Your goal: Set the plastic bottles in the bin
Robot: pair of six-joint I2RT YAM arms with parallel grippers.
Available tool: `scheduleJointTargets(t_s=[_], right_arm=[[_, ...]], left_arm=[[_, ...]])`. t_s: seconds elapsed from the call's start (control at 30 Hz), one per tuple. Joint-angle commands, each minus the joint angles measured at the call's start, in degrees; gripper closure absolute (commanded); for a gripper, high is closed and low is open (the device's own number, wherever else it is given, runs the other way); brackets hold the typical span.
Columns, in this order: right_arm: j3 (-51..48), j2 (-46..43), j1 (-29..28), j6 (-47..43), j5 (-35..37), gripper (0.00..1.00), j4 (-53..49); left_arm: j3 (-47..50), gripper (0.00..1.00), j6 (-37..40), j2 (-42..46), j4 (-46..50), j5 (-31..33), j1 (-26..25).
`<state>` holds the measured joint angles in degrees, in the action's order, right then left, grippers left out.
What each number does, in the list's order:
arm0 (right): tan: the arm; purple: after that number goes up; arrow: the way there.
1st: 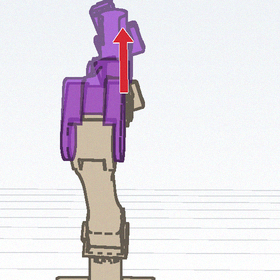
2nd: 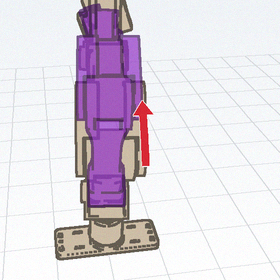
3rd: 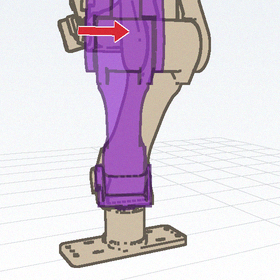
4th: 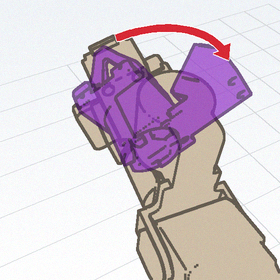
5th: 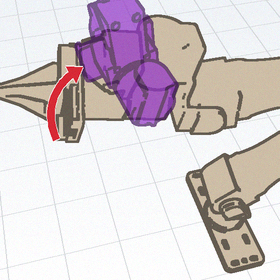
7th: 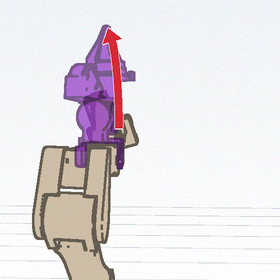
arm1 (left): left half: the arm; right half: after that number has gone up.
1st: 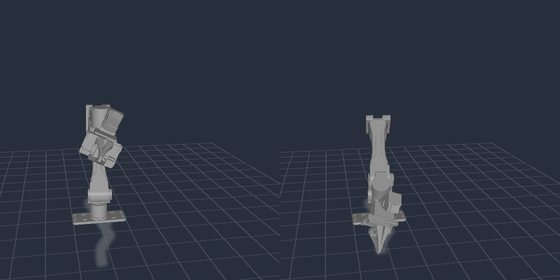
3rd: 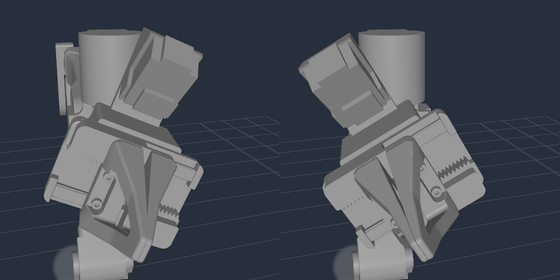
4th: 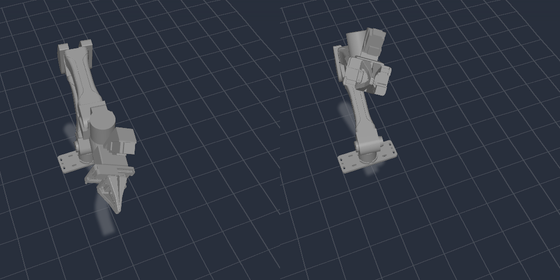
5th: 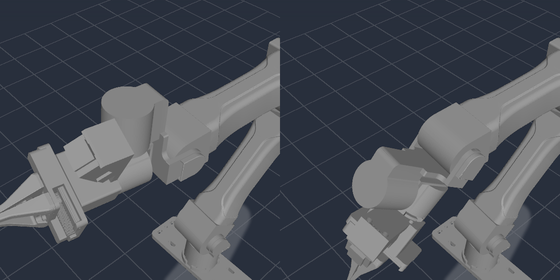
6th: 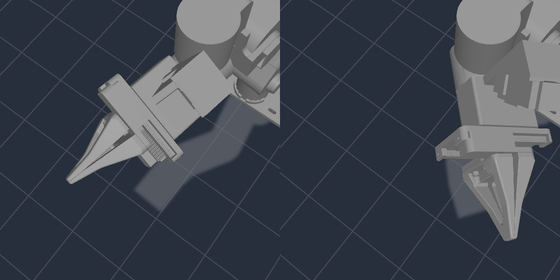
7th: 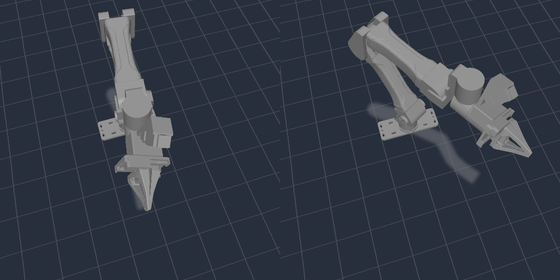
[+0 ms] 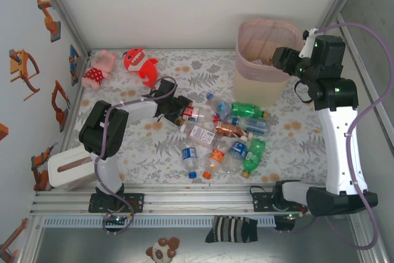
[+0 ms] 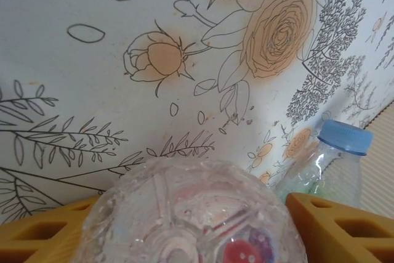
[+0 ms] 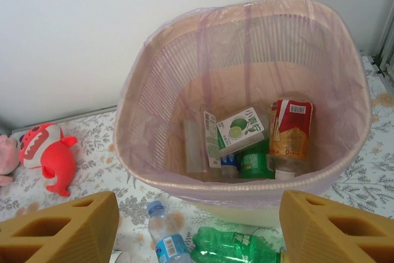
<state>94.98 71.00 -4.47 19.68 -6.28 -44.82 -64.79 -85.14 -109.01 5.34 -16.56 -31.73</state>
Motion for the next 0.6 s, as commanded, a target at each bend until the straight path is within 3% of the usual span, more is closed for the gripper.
scheduleJointTargets(t_s=[0.0, 0.3, 0.57], right_arm=[[1.5, -1.2, 0.0, -0.2, 1.2, 0.32, -1.1], [2.0, -1.4, 0.1, -0.1, 1.3, 0.32, -1.4], [0.9, -2.1, 0.0, 0.2, -0.6, 0.33, 0.7]], left_arm=[[0.1, 0.34, -1.0, 0.8, -1.8, -0.3, 0.9], [3.2, 0.40, 0.8, 7.9, -2.3, 1.0, 3.9], [2.0, 0.41, 16.8, 19.8, 3.6, 7.0, 5.7]])
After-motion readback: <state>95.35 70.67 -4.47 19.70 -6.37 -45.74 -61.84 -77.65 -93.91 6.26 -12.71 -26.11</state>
